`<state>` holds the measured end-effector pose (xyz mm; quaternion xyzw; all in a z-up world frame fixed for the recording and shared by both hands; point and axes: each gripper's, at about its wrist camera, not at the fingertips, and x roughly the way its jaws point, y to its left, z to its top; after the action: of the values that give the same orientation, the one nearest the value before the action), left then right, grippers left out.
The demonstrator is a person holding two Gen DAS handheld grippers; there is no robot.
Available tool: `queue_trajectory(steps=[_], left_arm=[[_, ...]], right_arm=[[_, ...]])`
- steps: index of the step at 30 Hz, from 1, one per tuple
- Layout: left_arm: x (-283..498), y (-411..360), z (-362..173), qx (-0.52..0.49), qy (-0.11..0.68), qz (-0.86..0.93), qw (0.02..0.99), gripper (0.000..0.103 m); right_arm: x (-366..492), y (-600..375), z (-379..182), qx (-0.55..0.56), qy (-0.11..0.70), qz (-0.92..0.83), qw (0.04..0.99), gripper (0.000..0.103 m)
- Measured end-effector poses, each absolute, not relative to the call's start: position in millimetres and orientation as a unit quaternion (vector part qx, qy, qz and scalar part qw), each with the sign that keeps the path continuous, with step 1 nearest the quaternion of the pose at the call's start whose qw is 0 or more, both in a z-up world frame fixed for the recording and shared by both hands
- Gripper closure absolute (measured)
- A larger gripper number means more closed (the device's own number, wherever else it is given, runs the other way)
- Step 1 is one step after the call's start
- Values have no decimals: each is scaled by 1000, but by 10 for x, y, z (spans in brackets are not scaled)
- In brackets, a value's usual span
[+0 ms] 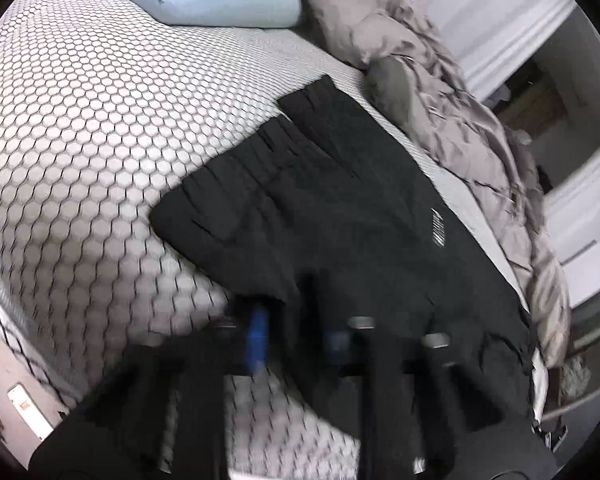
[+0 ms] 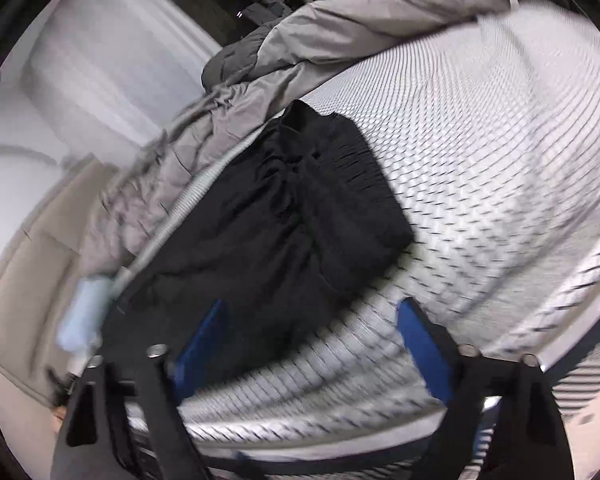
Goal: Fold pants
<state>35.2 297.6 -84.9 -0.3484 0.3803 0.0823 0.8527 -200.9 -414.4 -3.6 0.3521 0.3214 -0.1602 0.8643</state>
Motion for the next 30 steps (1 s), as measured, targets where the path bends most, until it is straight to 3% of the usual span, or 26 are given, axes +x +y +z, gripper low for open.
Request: queue_trajectory(steps=[3,4,7,8,20,25,30], left_arm=[[384,3015,-850,-358,367,93,853,102],[371,3023,-833,-356,362,97,856,102],[282,3038,-761,-346,351,109,863,103],[247,3043,-740,-344,348,112,865,103],[50,3258,-337,-340,317,85,881,103],[854,3258,157,-316,310,76,894,103],[2220,3013,428,-261,353,105,892,101]], right_arm=[[-1877,-4233,-89,358,301,-185,864,24],[-1841,-4263,-97,360,300,-196,861,34],[-1845,-4306,-54,360,297,-197,862,84],[-1863,-4299,-25,356,298,-195,864,86],[-2151,-4096,534,312,286,-178,888,91],[-1578,-4188,991,295,256,-197,899,91],[-533,-4533,1228,265,268,-223,899,91]])
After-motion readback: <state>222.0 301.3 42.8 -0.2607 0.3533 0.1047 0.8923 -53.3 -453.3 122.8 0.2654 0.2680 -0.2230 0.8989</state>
